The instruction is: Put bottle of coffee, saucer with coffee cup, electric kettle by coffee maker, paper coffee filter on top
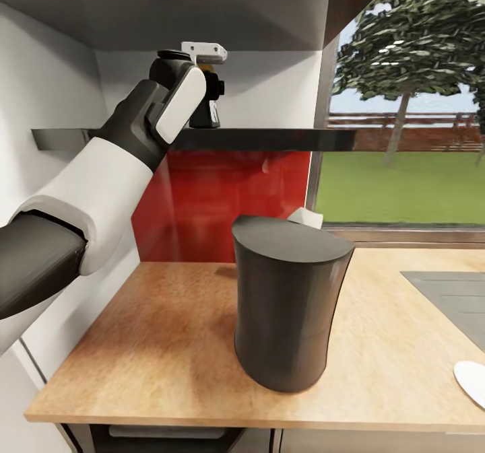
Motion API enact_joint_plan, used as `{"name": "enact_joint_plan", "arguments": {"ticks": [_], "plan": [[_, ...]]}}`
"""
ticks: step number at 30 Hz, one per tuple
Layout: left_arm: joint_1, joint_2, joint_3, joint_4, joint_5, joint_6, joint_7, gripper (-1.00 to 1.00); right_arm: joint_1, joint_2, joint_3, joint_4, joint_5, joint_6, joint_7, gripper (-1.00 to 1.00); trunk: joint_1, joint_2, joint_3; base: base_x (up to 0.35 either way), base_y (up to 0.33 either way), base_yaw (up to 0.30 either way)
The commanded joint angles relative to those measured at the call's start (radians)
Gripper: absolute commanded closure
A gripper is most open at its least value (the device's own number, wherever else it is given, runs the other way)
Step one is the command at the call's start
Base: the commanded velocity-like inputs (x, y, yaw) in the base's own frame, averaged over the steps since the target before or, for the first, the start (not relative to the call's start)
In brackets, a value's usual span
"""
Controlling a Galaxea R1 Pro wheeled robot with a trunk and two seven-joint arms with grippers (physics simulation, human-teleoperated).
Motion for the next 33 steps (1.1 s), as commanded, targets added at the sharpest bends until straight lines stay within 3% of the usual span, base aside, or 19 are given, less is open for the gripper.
{"name": "enact_joint_plan", "arguments": {"ticks": [1, 33], "plan": [[-0.002, 0.001, -0.004, -0.001, 0.01, 0.001, 0.01, -1.0, -0.001, 0.0, -0.007, 0.002, 0.01, -0.006, 0.0, -1.0, 0.0, -0.001, -0.002, 0.067, 0.0, 0.0], [-0.002, 0.001, -0.002, -0.003, 0.011, 0.001, 0.009, -1.0, -0.001, 0.0, -0.007, 0.002, 0.011, -0.006, -0.001, -1.0, 0.0, -0.001, -0.002, 0.087, 0.0, 0.0]]}}
